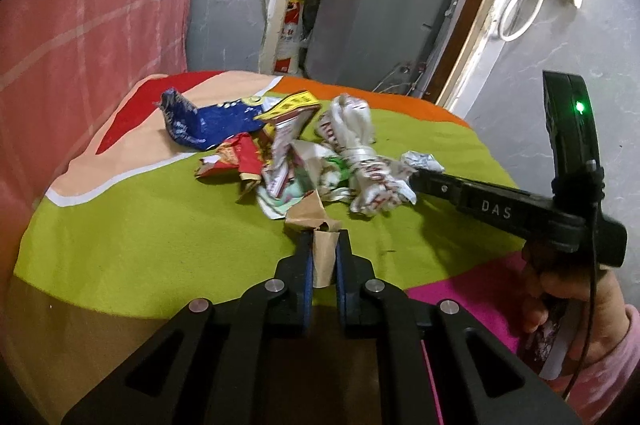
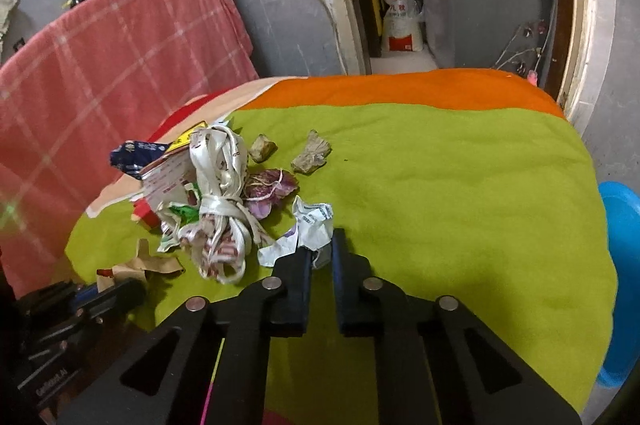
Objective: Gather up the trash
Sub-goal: 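Grasp the tan paper scrap with the left gripper while the right grasps crumpled foil, then carry both held scraps over the blue basin and open both grippers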
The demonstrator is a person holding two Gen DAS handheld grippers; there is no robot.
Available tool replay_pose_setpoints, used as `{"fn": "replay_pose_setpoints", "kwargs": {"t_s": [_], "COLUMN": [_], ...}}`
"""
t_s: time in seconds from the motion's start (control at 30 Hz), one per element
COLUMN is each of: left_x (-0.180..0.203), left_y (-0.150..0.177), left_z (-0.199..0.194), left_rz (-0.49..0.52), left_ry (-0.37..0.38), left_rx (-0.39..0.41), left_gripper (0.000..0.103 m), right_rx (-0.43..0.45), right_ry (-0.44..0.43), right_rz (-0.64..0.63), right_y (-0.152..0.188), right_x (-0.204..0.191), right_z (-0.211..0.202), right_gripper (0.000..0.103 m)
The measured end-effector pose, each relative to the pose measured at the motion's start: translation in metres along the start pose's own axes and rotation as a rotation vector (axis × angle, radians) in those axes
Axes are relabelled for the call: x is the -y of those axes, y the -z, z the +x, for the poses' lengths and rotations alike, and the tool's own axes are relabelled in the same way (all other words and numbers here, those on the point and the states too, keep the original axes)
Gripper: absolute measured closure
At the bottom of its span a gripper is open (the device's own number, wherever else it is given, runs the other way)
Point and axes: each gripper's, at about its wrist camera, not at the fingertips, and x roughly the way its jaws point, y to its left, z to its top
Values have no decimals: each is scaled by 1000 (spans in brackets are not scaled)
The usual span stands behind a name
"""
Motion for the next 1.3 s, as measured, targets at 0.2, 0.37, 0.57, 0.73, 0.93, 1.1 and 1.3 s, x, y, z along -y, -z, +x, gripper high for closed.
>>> {"fn": "replay_pose_setpoints", "kwargs": {"t_s": [0.2,0.37,0.57,0.73,0.93,1.1,1.3], "left_x": [42,93,160,219,276,307,321], "left_y": [-8,-26,-48,-61,-71,-71,-66], "left_z": [-8,0,23,54,117,176,227], "left_rz": [55,128,191,234,262,307,304], "left_ry": [55,116,212,297,359,342,334], "left_rx": [78,154,232,257,118,-30,-157], "left_gripper": [96,96,96,96,96,96,92], "right_rx": [149,304,450,507,486,418,334], "right_ry": [18,83,234,350,446,460,432], "right_rz": [1,9,18,69,146,221,299], "right_y": [14,20,30,38,54,71,88], "right_x": [15,39,81,131,192,236,269], "right_z": [-54,-110,-164,-193,-199,-182,-154], "right_gripper": [96,96,96,95,94,94,93]}}
